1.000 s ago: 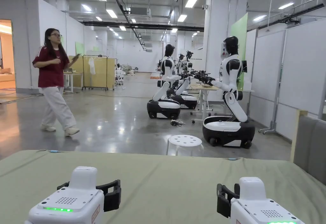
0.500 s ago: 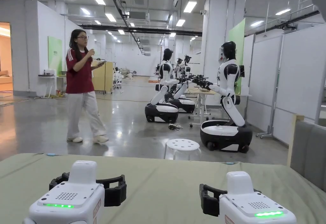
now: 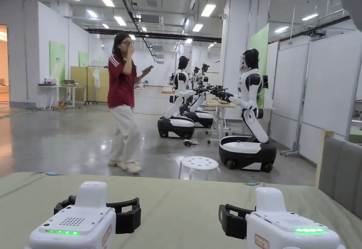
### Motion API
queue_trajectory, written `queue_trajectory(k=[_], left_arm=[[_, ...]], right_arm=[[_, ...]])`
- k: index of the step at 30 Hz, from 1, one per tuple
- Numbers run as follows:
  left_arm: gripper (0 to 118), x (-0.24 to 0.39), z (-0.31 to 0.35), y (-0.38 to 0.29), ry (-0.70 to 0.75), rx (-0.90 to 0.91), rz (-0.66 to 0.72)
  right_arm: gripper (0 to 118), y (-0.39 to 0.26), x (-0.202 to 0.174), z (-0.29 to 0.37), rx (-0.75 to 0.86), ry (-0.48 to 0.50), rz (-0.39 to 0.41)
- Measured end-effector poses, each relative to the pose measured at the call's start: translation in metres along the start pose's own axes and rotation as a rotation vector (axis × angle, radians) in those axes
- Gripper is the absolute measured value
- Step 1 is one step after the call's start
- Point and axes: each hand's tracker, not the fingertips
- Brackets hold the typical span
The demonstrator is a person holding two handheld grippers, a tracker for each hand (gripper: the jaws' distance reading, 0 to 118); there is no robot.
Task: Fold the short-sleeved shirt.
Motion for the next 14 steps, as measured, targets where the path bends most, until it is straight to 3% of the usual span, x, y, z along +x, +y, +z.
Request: queue_trajectory(k=[3, 5, 8, 14], left_arm=[[118, 0.000, -0.001, -0.002, -0.003, -0.001, 0.004], [118, 0.000, -0.002, -0.003, -0.003, 0.000, 0.006], [118, 0.000, -0.003, -0.004, -0.002, -0.006, 0.010], [118, 0.000, -0.003, -0.004, 0.001, -0.009, 0.002]], right_arm=[[88, -0.001, -0.012, -0.001, 0.013, -0.090, 0.078], [88, -0.004, -0.016, -0.002, 0.037, -0.087, 0.085], [88, -0.007, -0.015, -0.002, 0.095, -0.033, 0.056], [88, -0.001, -0.013, -0.002, 0.077, -0.069, 0.011]])
